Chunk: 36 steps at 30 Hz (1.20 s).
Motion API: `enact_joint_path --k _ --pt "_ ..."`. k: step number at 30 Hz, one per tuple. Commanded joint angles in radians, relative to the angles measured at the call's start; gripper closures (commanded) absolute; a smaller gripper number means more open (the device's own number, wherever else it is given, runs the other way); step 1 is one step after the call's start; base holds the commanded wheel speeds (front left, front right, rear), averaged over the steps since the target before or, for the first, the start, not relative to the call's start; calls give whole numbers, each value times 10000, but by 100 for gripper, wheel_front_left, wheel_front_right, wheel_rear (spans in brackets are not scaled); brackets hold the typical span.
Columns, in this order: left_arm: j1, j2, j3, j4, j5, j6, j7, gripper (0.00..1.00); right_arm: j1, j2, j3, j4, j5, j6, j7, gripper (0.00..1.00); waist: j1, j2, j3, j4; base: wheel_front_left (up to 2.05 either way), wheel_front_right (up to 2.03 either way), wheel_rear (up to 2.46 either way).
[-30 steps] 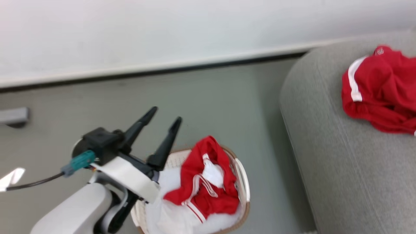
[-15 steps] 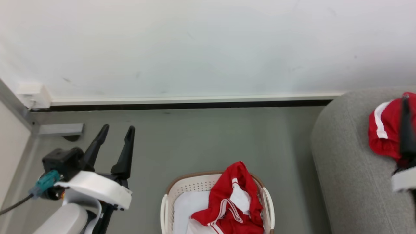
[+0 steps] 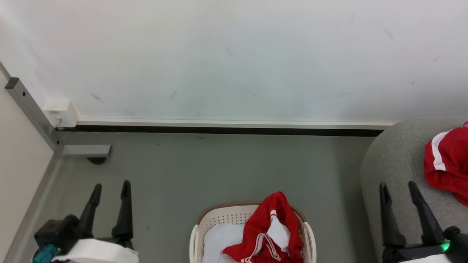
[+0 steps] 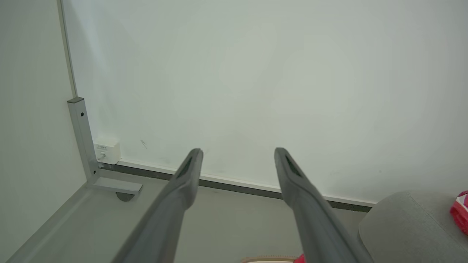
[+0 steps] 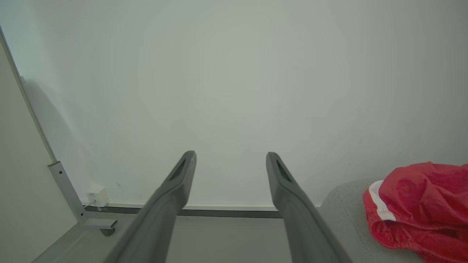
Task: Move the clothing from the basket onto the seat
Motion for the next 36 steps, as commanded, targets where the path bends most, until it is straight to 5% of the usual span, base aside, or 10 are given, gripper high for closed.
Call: enact_joint_path --k 1,17,36 --pt "179 -89 150 135 164 -131 -5 0 108 13 113 119 2 -22 -89 0 1 0 -29 -52 0 0 0" --pt "514 -1314 1363 967 1712 -1349 -7 0 -214 54 732 1095 102 -22 -664 0 1 0 -54 -191 0 0 0" --pt "342 -1876 1875 1290 2373 -1929 -8 0 -522 56 905 1228 258 -22 -653 0 1 0 82 -242 0 0 0"
